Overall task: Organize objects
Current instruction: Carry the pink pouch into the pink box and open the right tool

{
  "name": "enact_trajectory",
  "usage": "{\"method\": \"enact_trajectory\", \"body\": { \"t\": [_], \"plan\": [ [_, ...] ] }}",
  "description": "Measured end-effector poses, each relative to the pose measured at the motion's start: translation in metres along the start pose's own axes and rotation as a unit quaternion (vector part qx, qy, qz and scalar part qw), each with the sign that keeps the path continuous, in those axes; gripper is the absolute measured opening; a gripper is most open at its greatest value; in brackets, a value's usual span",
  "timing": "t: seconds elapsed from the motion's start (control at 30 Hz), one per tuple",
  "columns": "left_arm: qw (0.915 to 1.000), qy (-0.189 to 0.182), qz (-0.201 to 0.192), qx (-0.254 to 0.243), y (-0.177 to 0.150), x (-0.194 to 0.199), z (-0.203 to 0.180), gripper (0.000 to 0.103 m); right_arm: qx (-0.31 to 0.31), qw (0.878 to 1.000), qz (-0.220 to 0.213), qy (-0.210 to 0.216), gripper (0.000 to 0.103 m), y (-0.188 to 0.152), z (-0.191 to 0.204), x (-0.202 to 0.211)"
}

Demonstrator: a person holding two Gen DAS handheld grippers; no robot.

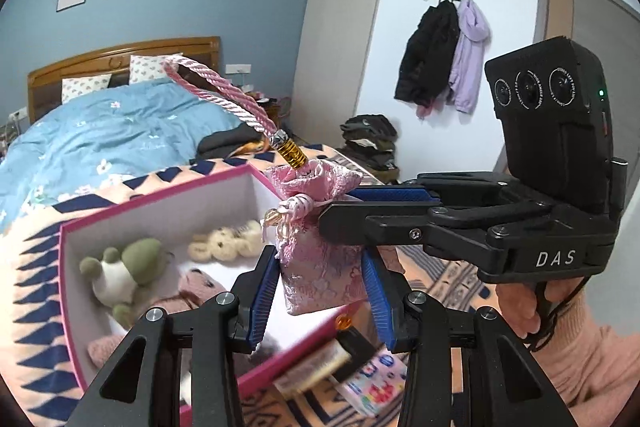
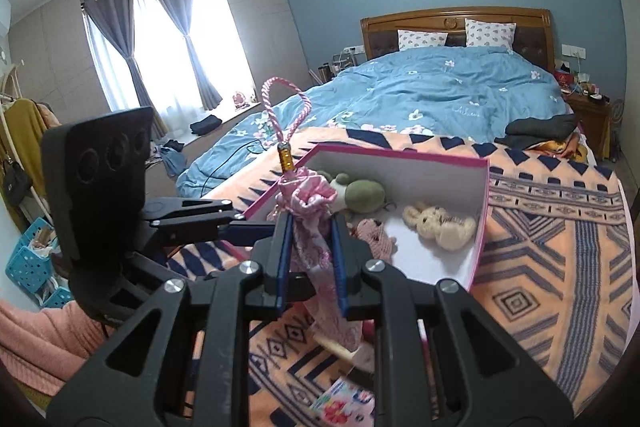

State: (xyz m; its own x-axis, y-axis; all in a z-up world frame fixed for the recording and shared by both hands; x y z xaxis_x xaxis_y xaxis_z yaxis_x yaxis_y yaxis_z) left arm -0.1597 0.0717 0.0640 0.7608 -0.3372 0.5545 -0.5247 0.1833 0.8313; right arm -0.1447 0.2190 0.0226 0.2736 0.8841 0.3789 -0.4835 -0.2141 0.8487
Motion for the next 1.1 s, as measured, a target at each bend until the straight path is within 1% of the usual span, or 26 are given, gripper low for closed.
{"method": "enact_trajectory", "body": {
  "t": [0.17, 0.3, 0.73, 1.0, 1.1],
  "plan": [
    [0.9999, 0.013, 0.009, 0.003, 0.012, -0.019, 0.011, 0.043, 0.004, 1.0, 0.007, -0.01, 0.021, 0.016, -0.011, -0.013],
    [0.9994, 0.015, 0.028, 0.012, 0.016, -0.039, 0.021, 0.043, -0.002, 1.0, 0.024, -0.016, 0.021, 0.023, -0.028, -0.027],
    [0.994, 0.043, 0.097, 0.026, 0.017, -0.104, 0.045, 0.043, -0.039, 0.996, 0.071, -0.031, 0.021, 0.024, -0.081, -0.071],
    [0.9849, 0.078, 0.152, 0.025, 0.015, -0.137, 0.048, 0.041, -0.06, 0.992, 0.102, -0.051, 0.021, 0.024, -0.108, -0.092],
    [0.9777, 0.104, 0.181, 0.023, 0.015, -0.148, 0.049, 0.041, -0.065, 0.989, 0.112, -0.069, 0.021, 0.024, -0.116, -0.098]
  ]
}}
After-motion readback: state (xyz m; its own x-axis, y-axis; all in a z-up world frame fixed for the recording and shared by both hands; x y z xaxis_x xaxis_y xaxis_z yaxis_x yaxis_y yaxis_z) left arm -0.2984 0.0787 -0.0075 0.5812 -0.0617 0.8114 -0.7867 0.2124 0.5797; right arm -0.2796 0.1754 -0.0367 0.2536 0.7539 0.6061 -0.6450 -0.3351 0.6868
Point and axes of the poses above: each gripper's, at about its wrist camera, not at the fingertips, and x roughly against the way its jaws point, z to its left, y to its top, the point moved 1 cm from there along -x, roughly the way its jaws point, and after that the axes turned 14 degrees about y, right-handed, at the moved point
